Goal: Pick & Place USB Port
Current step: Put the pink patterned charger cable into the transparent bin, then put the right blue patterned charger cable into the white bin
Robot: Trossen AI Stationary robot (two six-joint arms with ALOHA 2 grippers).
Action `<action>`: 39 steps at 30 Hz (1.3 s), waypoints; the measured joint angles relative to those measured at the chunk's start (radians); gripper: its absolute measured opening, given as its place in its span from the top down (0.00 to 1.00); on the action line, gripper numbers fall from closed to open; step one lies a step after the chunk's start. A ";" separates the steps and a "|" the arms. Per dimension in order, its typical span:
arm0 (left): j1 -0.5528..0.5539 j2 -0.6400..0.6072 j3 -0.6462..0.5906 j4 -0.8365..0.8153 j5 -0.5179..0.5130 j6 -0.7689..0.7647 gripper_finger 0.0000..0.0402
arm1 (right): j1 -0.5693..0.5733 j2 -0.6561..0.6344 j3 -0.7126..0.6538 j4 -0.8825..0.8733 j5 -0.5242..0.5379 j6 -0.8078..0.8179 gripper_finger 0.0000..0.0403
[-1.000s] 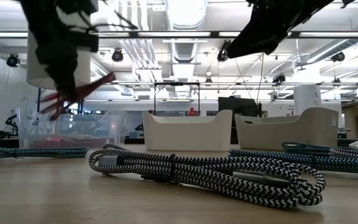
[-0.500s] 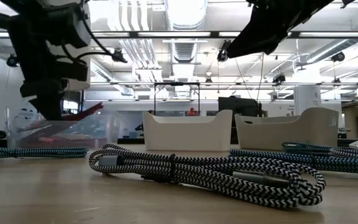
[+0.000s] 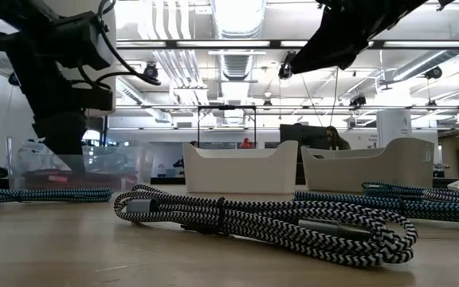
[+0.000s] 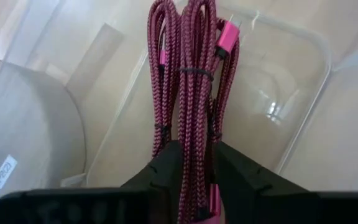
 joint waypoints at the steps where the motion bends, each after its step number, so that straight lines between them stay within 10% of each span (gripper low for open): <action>1: 0.000 0.000 0.001 0.005 0.000 0.000 0.76 | 0.000 0.000 0.000 0.000 0.000 -0.002 0.67; 24: -0.002 -0.003 0.296 0.027 -0.108 0.144 0.75 | 0.002 0.001 -0.004 -0.039 -0.088 0.008 0.59; 39: -0.002 -0.003 0.232 0.176 -0.070 0.171 0.75 | 0.024 0.145 -0.004 -0.339 -0.166 0.371 0.55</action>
